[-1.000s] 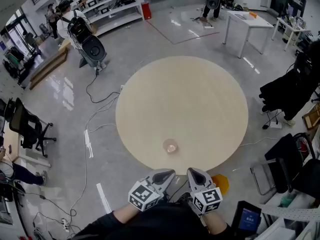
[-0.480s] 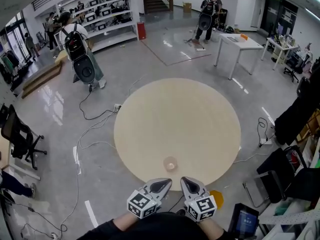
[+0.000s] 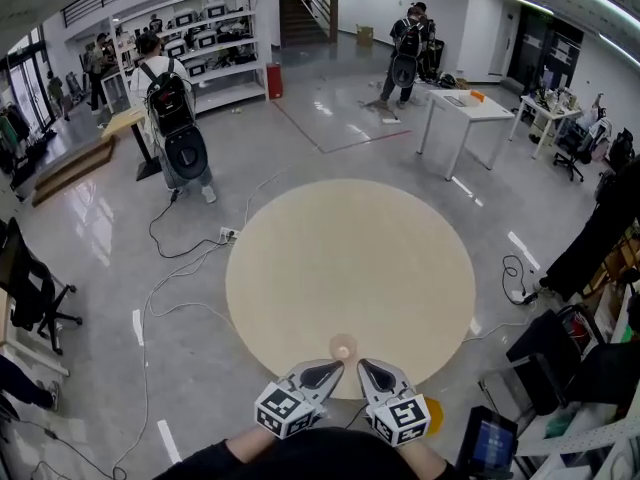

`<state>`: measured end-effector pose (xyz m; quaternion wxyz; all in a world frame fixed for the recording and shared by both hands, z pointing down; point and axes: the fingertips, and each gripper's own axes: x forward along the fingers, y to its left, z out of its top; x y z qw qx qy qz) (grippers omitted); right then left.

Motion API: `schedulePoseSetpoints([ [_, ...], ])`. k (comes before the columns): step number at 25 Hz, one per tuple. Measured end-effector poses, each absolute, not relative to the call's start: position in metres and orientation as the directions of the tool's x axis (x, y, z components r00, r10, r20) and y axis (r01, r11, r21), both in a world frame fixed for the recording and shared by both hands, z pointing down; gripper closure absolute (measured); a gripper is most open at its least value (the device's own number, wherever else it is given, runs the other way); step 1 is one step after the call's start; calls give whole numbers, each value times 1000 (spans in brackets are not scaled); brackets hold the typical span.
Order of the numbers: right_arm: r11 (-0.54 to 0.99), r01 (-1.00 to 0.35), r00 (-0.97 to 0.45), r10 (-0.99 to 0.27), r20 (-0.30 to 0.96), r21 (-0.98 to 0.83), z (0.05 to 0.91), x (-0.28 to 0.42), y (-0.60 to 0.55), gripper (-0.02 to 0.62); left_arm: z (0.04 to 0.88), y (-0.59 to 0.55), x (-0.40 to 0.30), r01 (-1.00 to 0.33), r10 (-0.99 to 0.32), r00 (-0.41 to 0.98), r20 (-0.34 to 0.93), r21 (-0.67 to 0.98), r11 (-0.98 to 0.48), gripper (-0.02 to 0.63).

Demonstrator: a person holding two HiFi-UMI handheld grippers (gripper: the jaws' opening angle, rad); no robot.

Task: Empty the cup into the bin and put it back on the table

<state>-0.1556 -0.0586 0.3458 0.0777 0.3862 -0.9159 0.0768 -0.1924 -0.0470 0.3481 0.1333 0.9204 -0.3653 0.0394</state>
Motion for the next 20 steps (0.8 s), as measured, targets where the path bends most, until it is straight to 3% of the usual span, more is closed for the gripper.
schedulePoseSetpoints([
  [20, 690, -723, -685, -709, 166, -35, 349, -154, -75, 580, 350, -65, -184, -662, -653, 749, 115, 173, -729, 581],
])
